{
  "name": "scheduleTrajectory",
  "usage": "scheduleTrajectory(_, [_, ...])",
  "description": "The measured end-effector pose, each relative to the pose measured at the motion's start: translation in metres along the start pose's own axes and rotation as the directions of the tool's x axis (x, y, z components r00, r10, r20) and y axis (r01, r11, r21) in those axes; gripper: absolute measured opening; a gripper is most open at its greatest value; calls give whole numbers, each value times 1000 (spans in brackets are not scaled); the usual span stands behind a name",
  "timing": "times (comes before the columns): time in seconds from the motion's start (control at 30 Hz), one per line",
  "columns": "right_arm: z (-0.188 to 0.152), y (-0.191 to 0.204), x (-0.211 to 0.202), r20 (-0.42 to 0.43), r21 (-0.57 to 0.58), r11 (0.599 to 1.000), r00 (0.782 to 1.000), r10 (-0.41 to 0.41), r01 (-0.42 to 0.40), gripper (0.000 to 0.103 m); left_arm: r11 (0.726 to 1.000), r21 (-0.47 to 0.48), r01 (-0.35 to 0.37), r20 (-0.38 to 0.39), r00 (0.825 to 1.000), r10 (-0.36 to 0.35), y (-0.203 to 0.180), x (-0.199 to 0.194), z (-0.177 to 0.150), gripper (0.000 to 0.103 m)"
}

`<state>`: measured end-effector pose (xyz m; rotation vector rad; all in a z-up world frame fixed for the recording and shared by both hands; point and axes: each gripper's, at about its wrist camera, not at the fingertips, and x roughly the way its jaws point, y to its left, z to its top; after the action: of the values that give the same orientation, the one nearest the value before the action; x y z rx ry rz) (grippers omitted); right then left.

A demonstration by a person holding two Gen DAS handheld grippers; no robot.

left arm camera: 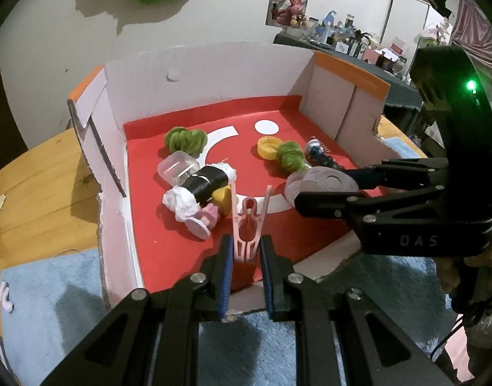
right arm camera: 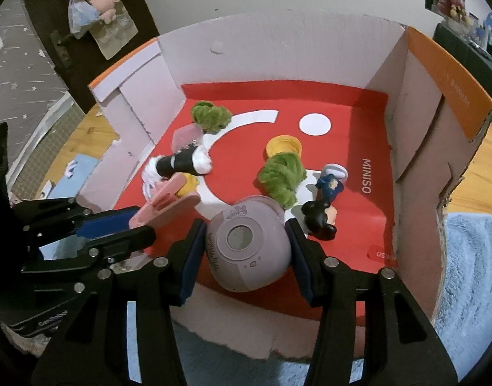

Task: Organize objects
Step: 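Lower the clip and pink toy onto the red floor and open both tools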

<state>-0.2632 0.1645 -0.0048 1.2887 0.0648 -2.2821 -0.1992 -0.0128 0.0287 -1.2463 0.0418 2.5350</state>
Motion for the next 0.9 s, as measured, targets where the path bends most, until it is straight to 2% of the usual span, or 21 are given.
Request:
scheduleTrajectory(0.53, [-2, -4, 1, 24, 13, 1000, 1000, 2, -2, 49, 1000, -3, -3, 6, 1000, 3, -2, 0, 0, 18])
scheduleTrajectory(0.6, [-3, -3, 0, 26, 10, 1000, 1000, 0, 0, 53, 1000, -1, -5, 7, 1000, 5, -2, 0, 0, 18])
scheduleTrajectory(0.63, [-3, -3, 0, 27, 8, 1000, 1000, 0, -1, 58, 1000, -2, -4, 6, 1000, 4, -2, -1, -1, 18])
scheduleTrajectory(0.67, [-3, -3, -1, 30, 7, 1000, 1000, 2, -2, 62, 1000, -3, -2, 6, 1000, 2, -2, -1, -1, 19])
scheduleTrajectory(0.8, [-4, -2, -5, 47, 8, 1000, 999, 0, -1, 62, 1000, -14, -5, 13, 1000, 5, 1, -3, 0, 24])
scheduleTrajectory(0.9, [-5, -2, -8, 53, 11, 1000, 999, 5, -6, 62, 1000, -16, -7, 22, 1000, 7, 1, -8, -2, 31])
